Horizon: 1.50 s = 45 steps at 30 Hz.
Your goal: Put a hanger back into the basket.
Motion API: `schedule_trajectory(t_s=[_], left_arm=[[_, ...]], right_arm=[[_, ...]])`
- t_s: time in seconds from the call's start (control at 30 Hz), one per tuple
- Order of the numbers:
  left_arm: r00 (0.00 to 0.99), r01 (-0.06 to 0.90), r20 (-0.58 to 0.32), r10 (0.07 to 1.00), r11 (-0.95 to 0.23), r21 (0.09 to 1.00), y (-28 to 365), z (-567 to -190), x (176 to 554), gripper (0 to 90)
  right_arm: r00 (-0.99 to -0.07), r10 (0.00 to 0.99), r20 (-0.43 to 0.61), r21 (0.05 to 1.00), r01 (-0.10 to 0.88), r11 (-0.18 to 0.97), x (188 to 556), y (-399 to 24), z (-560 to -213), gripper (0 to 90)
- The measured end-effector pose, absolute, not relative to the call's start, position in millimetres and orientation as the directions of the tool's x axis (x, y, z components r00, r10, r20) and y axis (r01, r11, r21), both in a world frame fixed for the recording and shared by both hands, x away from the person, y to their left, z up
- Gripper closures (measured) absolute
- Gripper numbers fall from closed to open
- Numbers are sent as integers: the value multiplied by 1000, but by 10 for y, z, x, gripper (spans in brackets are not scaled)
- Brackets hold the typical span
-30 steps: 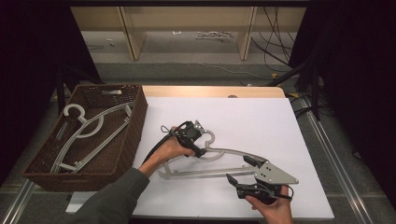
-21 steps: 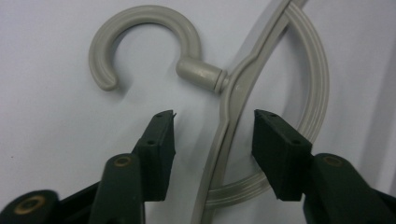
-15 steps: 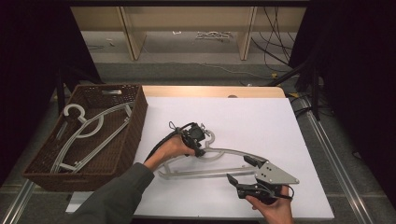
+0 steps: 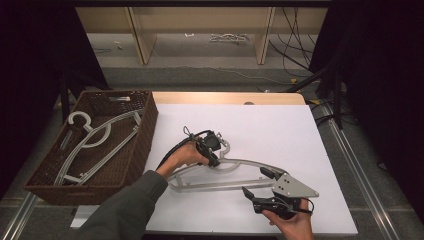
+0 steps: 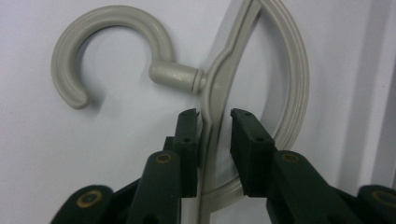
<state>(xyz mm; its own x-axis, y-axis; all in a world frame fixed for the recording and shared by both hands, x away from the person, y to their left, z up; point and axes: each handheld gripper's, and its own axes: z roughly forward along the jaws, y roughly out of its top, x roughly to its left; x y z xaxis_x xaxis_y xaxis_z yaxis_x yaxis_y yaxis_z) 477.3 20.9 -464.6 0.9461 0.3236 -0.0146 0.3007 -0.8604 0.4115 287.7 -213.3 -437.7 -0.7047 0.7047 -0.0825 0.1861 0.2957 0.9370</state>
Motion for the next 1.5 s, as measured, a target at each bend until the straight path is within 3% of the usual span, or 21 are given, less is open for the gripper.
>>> schedule_trajectory(t_s=[0.1, 0.47, 1.5], left_arm=[[941, 320, -29, 338, -855, 408, 190, -4645, 4793, 785], [965, 214, 64, 255, -903, 373, 132, -4612, 4718, 812], [945, 80, 234, 227, -857, 509, 255, -4058, 4291, 824]], right_arm=[[-701, 708, -86, 937, 184, 295, 2879, -2137, -4371, 204], [-699, 710, -83, 940, 181, 288, 2882, -2144, -4367, 204], [-682, 723, -110, 931, 184, 315, 3004, -2165, -4371, 212]])
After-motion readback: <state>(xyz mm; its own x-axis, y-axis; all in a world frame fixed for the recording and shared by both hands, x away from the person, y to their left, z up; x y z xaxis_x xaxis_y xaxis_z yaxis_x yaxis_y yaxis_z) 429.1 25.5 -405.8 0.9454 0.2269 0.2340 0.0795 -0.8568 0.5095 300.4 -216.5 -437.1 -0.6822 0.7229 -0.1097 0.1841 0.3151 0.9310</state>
